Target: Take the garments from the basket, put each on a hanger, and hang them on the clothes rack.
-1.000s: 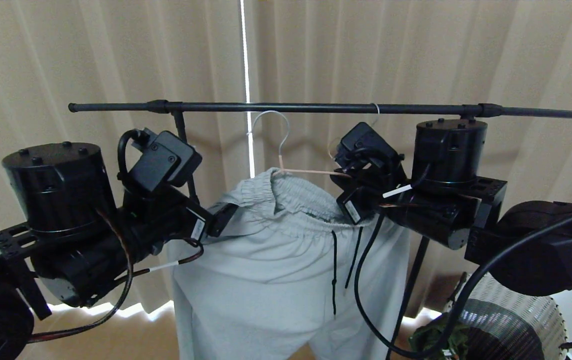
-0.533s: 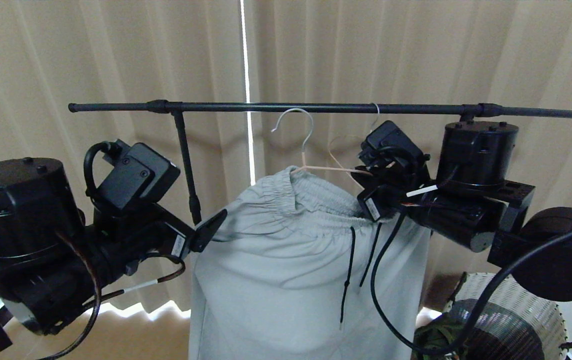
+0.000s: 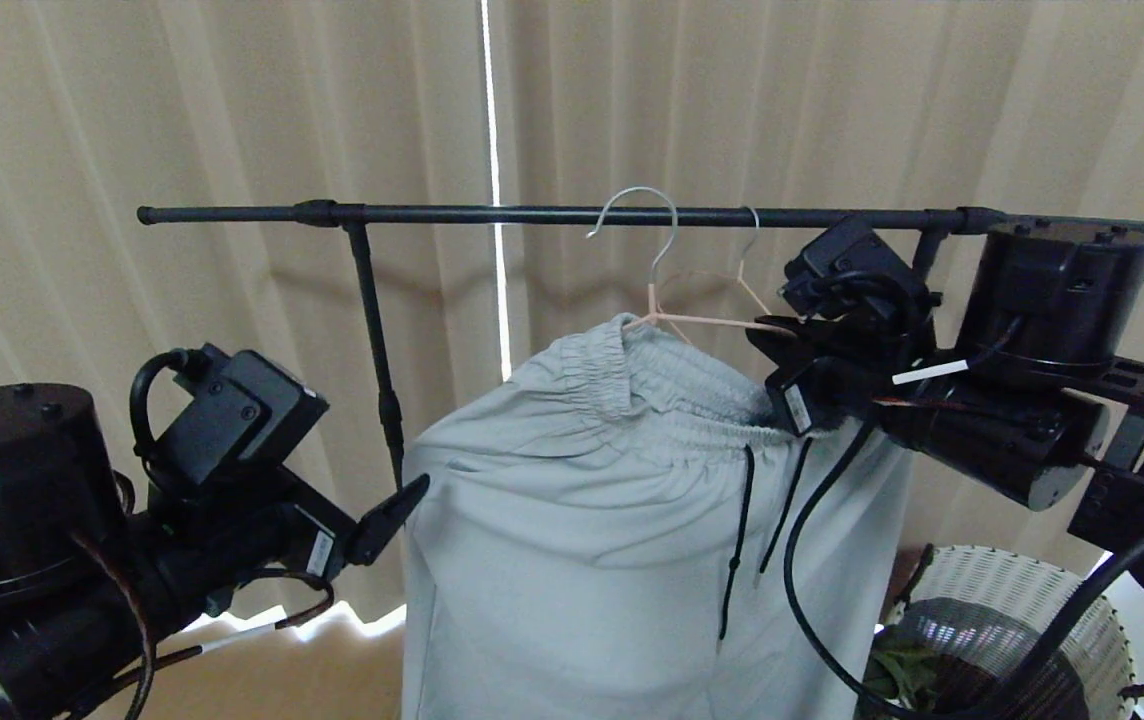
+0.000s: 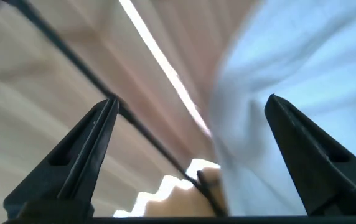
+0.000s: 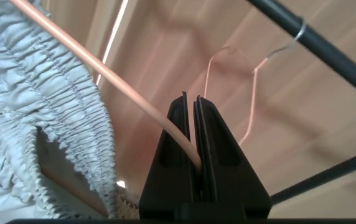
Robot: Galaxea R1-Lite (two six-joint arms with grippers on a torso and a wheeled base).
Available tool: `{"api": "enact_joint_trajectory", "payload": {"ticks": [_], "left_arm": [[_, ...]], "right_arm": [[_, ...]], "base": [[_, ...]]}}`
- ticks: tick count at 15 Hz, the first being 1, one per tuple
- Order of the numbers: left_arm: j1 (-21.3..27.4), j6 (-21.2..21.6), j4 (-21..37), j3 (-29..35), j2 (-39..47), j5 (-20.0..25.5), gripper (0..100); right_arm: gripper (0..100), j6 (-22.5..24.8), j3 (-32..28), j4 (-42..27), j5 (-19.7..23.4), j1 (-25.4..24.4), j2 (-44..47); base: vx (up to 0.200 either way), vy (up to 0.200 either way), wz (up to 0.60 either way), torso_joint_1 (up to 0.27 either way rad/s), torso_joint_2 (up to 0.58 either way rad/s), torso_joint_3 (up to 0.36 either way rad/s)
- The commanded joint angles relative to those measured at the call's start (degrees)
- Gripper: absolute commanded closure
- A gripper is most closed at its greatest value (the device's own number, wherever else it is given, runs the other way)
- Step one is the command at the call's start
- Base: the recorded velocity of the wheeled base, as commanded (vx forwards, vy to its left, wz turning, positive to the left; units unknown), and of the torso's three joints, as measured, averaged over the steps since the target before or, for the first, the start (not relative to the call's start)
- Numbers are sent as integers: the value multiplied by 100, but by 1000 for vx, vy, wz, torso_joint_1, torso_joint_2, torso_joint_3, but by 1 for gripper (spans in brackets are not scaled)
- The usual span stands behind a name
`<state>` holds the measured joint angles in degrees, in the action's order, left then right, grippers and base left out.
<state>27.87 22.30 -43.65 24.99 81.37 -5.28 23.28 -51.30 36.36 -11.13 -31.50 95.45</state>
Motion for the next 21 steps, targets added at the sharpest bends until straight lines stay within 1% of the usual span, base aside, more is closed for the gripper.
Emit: {"api": "enact_joint_trajectory", "payload": {"ticks": [1,2,5,6,7,8,9,11,12,16,18,19,21], "left_arm": [[-141,-191,-12,-179,72,291,0],[-194,-243,-12,-188,151,431,0],[-317,-287,-12,-205,388,484,0],[-352,-393,-20,-170,450,519,0],[-361,-577,-135,-170,458,686,0],[-370,-648,-249,-188,494,844,0],[-379,-648,-310,-188,502,915,0],[-379,-630,-337,-188,538,915,0],[-379,-621,-337,-179,546,915,100],[-423,-560,-345,-284,608,888,100],[-713,-533,-345,-258,608,879,100],[-941,-463,-354,-249,608,879,100],[-1249,-340,-354,-284,599,879,100]], "right_arm": [[100,-52,23,2,6,4,-290],[100,-122,23,-15,14,4,-343],[100,-210,32,-24,50,4,-449],[100,-210,32,-24,67,-5,-492],[100,-210,32,-24,67,-14,-528],[100,-219,50,-33,67,-23,-572],[100,-228,102,-24,76,-23,-589],[100,-254,146,-24,76,-23,-624],[100,-254,146,-24,76,-23,-633],[100,-254,138,-7,67,-23,-677],[100,-254,146,-33,67,-23,-703],[100,-254,146,-33,67,-23,-730],[100,-254,164,-42,67,-14,-756]], "base": [[0,0,0,0,0,0],[0,0,0,0,0,0],[0,0,0,0,0,0],[0,0,0,0,0,0],[0,0,0,0,0,0],[0,0,0,0,0,0],[0,0,0,0,0,0],[0,0,0,0,0,0],[0,0,0,0,0,0],[0,0,0,0,0,0],[0,0,0,0,0,0],[0,0,0,0,0,0],[0,0,0,0,0,0]]}}
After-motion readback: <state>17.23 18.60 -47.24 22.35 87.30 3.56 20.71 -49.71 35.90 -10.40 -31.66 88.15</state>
